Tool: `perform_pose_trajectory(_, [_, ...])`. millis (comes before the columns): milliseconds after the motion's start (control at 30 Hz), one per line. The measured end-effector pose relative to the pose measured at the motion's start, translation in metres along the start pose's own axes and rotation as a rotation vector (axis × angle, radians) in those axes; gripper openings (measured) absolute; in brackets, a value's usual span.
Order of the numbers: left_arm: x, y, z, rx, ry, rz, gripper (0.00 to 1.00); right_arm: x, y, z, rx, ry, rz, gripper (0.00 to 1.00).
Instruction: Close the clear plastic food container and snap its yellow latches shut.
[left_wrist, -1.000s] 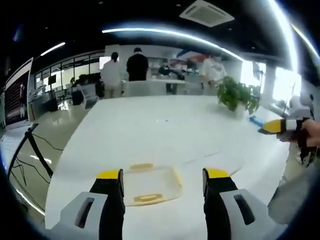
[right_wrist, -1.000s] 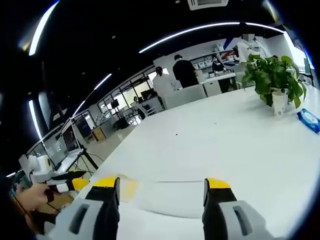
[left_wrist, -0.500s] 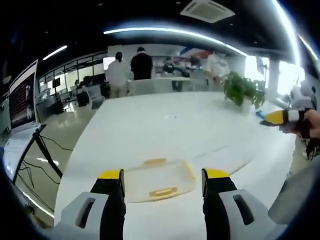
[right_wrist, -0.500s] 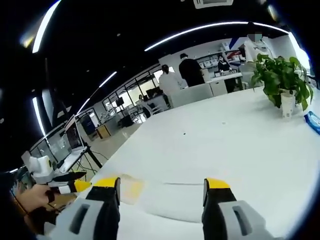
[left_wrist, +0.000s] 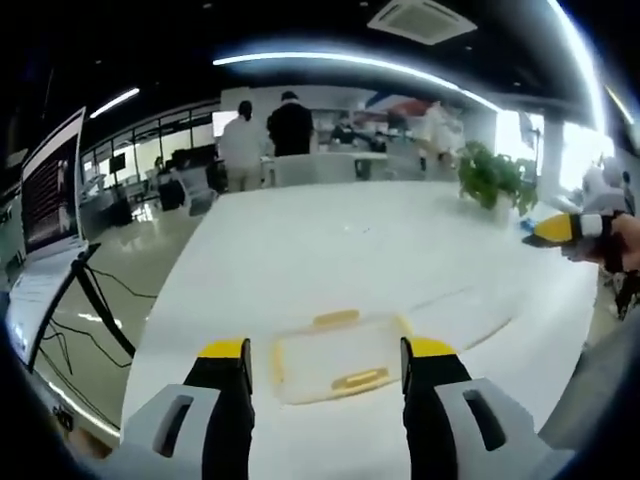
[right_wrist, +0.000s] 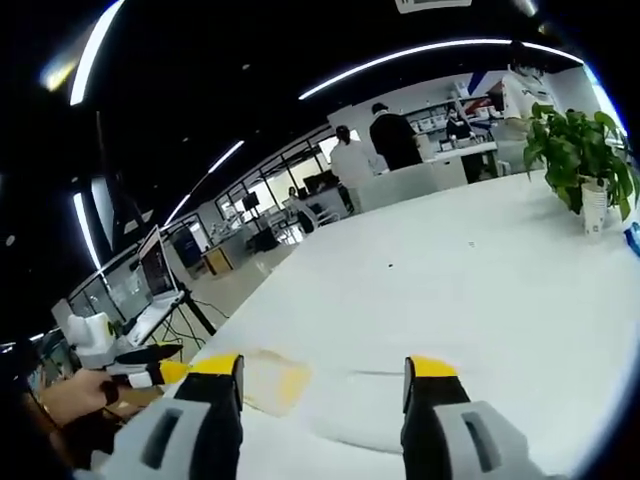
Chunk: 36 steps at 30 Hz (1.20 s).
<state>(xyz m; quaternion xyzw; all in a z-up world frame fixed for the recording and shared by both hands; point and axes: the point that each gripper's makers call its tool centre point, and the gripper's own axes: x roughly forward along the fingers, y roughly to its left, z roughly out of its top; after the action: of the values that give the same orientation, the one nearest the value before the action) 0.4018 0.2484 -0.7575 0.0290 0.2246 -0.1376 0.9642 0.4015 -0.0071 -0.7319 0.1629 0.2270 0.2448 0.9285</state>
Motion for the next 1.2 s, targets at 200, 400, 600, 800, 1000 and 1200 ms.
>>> perform_pose_trajectory(200, [0.005,0.011,-0.004,0.022,0.013,0.010,0.57,0.013,0.015,-0.007,-0.004,0.024,0.033,0.62])
perform_pose_trajectory(400, [0.011,0.022,-0.007,0.015,0.017,0.015,0.56,0.028,0.031,-0.014,-0.009,0.048,0.067,0.61])
perform_pose_trajectory(600, [0.016,0.028,-0.007,0.007,0.018,0.012,0.55,0.042,0.047,-0.017,-0.026,0.065,0.103,0.61])
perform_pose_trajectory(800, [0.023,0.032,-0.006,0.021,0.019,-0.001,0.54,0.055,0.058,-0.022,-0.025,0.071,0.115,0.60])
perform_pose_trajectory(1000, [0.027,0.036,-0.007,0.028,0.021,-0.004,0.53,0.064,0.066,-0.022,-0.028,0.071,0.123,0.59])
perform_pose_trajectory(1200, [0.029,0.038,-0.011,0.017,0.028,-0.011,0.52,0.075,0.072,-0.023,-0.030,0.074,0.129,0.57])
